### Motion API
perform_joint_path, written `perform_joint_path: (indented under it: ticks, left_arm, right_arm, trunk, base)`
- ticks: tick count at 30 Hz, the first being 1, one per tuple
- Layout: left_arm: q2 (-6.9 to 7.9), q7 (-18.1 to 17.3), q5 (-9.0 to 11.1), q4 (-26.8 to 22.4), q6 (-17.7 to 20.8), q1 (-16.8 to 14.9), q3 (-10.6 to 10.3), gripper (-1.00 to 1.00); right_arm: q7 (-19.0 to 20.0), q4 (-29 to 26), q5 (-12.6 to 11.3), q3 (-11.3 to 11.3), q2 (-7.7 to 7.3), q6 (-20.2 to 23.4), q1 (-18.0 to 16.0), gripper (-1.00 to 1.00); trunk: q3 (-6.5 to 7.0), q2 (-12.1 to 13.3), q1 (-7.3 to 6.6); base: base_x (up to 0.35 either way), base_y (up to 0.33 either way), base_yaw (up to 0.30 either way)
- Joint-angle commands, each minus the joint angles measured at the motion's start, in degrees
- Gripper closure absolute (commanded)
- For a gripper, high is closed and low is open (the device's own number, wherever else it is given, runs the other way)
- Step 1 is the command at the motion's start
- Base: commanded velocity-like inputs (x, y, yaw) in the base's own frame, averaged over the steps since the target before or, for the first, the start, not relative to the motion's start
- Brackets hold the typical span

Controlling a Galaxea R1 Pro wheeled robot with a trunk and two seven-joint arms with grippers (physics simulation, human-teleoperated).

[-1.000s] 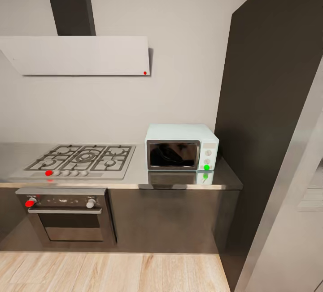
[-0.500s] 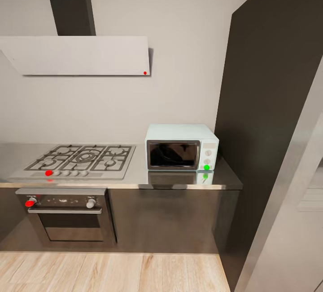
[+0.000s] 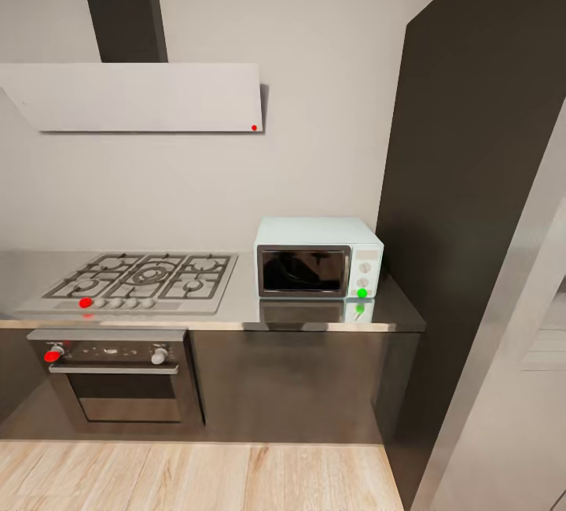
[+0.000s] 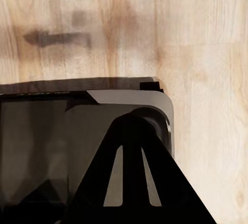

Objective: In the kitchen, take the popcorn bag from the countertop, put it into the microwave, and heat it until the popcorn is cooked so the cooked popcorn ends up inside the bag.

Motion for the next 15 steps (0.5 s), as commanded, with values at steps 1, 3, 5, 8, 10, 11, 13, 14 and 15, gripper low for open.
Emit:
perform_joint_path:
  ticks: [1, 3, 5, 8, 10, 11, 13, 14, 15]
  left_arm:
    - [0.0, -0.25, 0.59, 0.08, -0.17, -0.04, -0.48, -1.0]
    - [0.0, -0.25, 0.58, 0.08, -0.17, -0.05, -0.48, -1.0]
    - [0.0, -0.25, 0.57, 0.08, -0.17, -0.06, -0.53, -1.0]
    - [0.06, -0.25, 0.61, 0.08, -0.17, -0.05, -0.57, -1.0]
    - [0.15, -0.25, 0.64, 0.08, -0.17, -0.06, -0.64, -1.0]
    - [0.16, -0.25, 0.65, 0.08, -0.17, -0.06, -0.66, -1.0]
    - [0.22, -0.25, 0.6, 0.08, -0.17, -0.05, -0.78, -1.0]
    - [0.25, -0.25, 0.58, 0.08, -0.17, -0.05, -0.82, -1.0]
    - [0.23, -0.25, 0.57, 0.08, -0.17, -0.04, -0.83, -1.0]
  right_arm:
    - [0.16, 0.16, 0.56, -0.58, 0.05, -0.39, -0.07, 1.0]
    - [0.17, 0.11, 1.97, 0.89, -0.31, -0.59, -0.07, 1.0]
    - [0.17, 0.15, 2.53, 1.53, -1.03, -0.73, -0.07, 1.0]
    - [0.11, 0.16, 2.63, 1.58, -1.03, -0.75, -0.07, 1.0]
    - [0.11, 0.16, 2.48, 1.52, -0.25, -0.75, -0.07, 1.0]
    - [0.11, 0.16, 2.42, 1.5, -0.11, -0.75, -0.07, 1.0]
    - [0.1, 0.16, 2.28, 1.42, 0.01, -0.73, -0.07, 1.0]
    - [0.1, 0.16, 2.26, 1.42, 0.03, -0.7, -0.07, 1.0]
    - [0.1, 0.16, 2.25, 1.41, 0.04, -0.68, -0.07, 1.0]
  trunk:
    - [-0.1, -0.08, 0.02]
    - [-0.1, -0.08, 0.02]
    - [-0.1, -0.08, 0.02]
    - [-0.1, -0.08, 0.02]
    - [-0.1, -0.08, 0.02]
    - [-0.1, -0.08, 0.02]
    - [-0.1, -0.08, 0.02]
    - [-0.1, -0.08, 0.02]
    - [-0.1, -0.08, 0.02]
  base:
    - [0.0, 0.0, 0.0]
    - [0.0, 0.0, 0.0]
    - [0.0, 0.0, 0.0]
    - [0.0, 0.0, 0.0]
    - [0.0, 0.0, 0.0]
    - [0.0, 0.0, 0.0]
    - [0.0, 0.0, 0.0]
    - [0.0, 0.0, 0.0]
    - [0.0, 0.0, 0.0]
